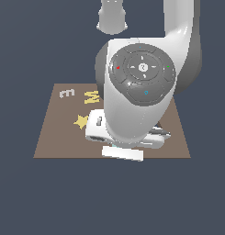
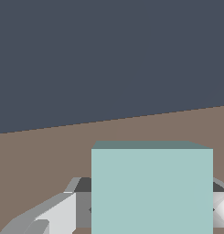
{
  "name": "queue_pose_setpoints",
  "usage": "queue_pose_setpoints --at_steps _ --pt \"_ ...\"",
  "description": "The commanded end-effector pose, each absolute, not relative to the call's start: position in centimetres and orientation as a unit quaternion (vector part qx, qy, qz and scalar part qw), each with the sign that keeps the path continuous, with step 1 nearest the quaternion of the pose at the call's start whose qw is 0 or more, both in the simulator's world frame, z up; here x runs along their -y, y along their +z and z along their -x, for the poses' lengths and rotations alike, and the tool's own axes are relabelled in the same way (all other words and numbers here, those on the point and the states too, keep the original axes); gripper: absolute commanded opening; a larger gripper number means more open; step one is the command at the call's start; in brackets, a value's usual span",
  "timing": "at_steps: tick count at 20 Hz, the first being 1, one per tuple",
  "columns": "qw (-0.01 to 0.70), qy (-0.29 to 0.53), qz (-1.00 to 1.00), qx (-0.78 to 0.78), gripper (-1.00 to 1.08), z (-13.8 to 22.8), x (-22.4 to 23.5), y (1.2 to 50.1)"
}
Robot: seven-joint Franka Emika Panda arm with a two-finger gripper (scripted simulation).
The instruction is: Insert a designated object into the corresponding slot on a board.
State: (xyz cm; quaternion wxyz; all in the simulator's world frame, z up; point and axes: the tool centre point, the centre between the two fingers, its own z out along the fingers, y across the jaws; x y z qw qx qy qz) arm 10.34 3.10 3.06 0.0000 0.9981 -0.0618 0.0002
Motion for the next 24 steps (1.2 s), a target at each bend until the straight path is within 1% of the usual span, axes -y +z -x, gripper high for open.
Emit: queue_pose_setpoints --at_steps 1,13,24 --pt "0.0 0.001 -0.998 0.062 -1.0 -10.4 -3.1 3.1" --pt "0.0 0.0 -0.999 0.042 -1.0 -10.4 -3.3 3.3" --pt "0.0 0.0 -0.998 -0.07 -1.0 -11.0 -4.9 3.4"
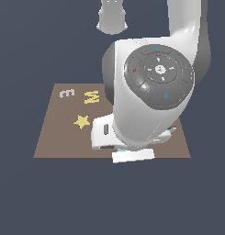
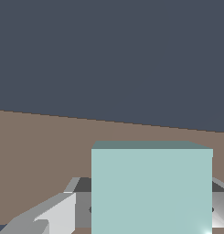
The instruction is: Insert a designated object into the corresponding slot on a board.
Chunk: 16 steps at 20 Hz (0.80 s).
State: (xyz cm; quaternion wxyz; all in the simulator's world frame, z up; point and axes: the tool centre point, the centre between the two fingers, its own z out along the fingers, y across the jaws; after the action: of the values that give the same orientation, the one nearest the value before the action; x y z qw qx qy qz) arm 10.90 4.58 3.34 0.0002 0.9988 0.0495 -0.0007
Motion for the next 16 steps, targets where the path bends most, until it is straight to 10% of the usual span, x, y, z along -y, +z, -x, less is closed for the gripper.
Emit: queue_pose_setpoints --at_steps 1,16 --pt "0.0 0.0 -0.996 -0.085 -1.0 -11.1 -5.1 3.4" --pt "0.001 0.0 -0.923 -0.384 -1.0 -10.5 -9.6 3.7"
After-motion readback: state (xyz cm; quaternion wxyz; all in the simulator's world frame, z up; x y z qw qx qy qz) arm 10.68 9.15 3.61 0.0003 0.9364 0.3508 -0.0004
